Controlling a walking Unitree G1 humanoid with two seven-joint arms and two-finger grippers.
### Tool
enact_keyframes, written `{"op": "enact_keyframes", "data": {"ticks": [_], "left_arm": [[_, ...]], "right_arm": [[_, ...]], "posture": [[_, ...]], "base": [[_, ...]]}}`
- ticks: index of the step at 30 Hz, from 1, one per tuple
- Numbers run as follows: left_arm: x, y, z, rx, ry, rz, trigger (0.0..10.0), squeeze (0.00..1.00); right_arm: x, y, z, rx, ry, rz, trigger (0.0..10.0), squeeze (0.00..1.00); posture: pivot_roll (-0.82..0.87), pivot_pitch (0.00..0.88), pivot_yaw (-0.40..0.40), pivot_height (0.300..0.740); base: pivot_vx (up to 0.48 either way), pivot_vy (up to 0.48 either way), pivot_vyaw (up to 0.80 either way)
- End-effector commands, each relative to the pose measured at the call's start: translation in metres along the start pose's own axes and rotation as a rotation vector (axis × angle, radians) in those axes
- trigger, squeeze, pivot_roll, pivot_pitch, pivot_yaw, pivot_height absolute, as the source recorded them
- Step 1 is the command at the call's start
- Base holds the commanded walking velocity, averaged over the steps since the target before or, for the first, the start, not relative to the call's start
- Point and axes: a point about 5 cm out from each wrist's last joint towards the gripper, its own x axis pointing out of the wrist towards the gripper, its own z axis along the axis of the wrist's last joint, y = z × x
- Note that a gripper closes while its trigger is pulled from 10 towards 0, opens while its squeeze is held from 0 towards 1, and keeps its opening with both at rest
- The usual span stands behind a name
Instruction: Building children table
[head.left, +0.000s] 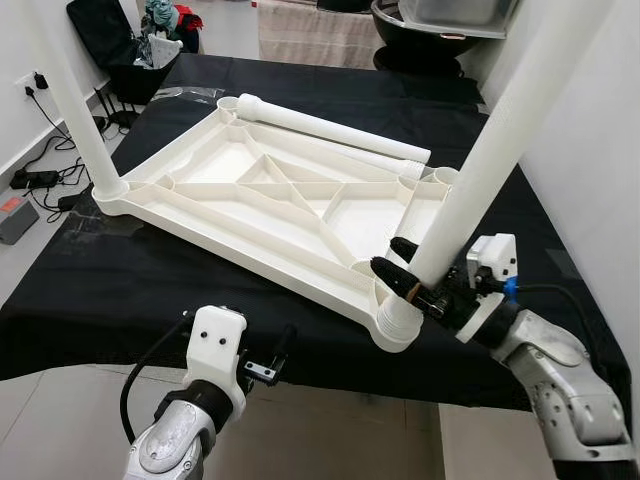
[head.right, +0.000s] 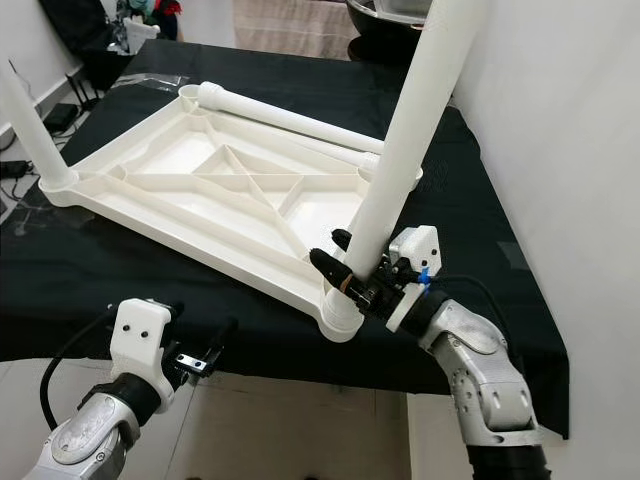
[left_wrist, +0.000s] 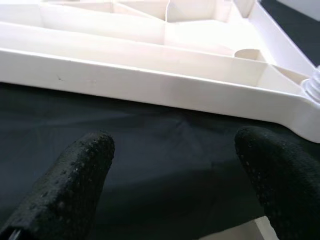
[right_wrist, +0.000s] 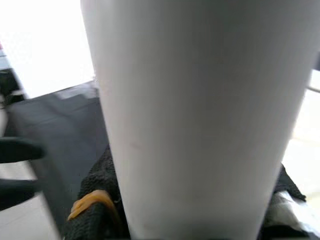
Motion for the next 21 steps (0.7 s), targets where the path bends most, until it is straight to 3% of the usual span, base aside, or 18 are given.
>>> {"op": "enact_keyframes", "data": {"ticks": [1, 2, 6, 13, 14, 15, 16, 18, 20, 21], "left_arm": [[0.0, 0.001, -0.004, 0.008, 0.019, 0.008, 10.0, 0.0], [0.0, 0.001, -0.004, 0.008, 0.019, 0.008, 10.0, 0.0], [0.002, 0.001, -0.004, 0.009, 0.014, 0.006, 10.0, 0.0], [0.003, 0.001, -0.002, 0.011, 0.011, 0.004, 10.0, 0.0], [0.003, 0.0, -0.002, 0.01, 0.009, 0.004, 10.0, 0.0], [0.003, 0.0, -0.002, 0.01, 0.009, 0.004, 10.0, 0.0], [0.003, -0.001, -0.002, 0.009, 0.007, 0.001, 10.0, 0.0], [0.003, -0.001, -0.002, 0.009, 0.007, 0.001, 10.0, 0.0], [0.004, -0.002, -0.002, 0.005, 0.005, -0.005, 10.0, 0.0], [0.004, -0.002, -0.002, 0.005, 0.005, -0.005, 10.0, 0.0]], "right_arm": [[-0.004, -0.01, -0.015, -0.019, 0.083, -0.118, 0.0, 0.0], [-0.004, -0.01, -0.015, -0.019, 0.083, -0.118, 0.0, 0.0], [0.001, -0.027, -0.026, -0.022, 0.125, -0.374, 0.0, 0.0], [0.005, -0.025, -0.031, -0.036, 0.156, -0.478, 0.0, 0.0], [0.007, -0.025, -0.032, -0.024, 0.162, -0.557, 0.0, 0.0], [0.007, -0.025, -0.032, -0.024, 0.162, -0.557, 0.0, 0.0], [0.012, -0.025, -0.031, -0.04, 0.178, -0.662, 0.0, 0.0], [0.012, -0.025, -0.031, -0.04, 0.178, -0.662, 0.0, 0.0], [0.024, -0.019, -0.028, -0.034, 0.19, -0.833, 0.0, 0.0], [0.024, -0.019, -0.028, -0.034, 0.19, -0.833, 0.0, 0.0]], "posture": [[0.08, 0.167, -0.099, 0.74], [0.08, 0.167, -0.099, 0.74], [0.08, 0.172, -0.1, 0.74], [0.08, 0.176, -0.101, 0.74], [0.08, 0.177, -0.102, 0.74], [0.08, 0.177, -0.102, 0.74], [0.08, 0.179, -0.1, 0.74], [0.08, 0.179, -0.1, 0.74], [0.08, 0.182, -0.098, 0.74], [0.08, 0.182, -0.098, 0.74]], "base": [[0.0, 0.0, 0.0], [0.0, 0.0, 0.0], [0.0, 0.0, 0.0], [0.0, 0.0, 0.0], [0.0, 0.0, 0.0], [0.0, 0.0, 0.0], [0.0, 0.0, 0.0], [0.0, 0.0, 0.0], [0.0, 0.0, 0.0], [0.0, 0.0, 0.0]]}}
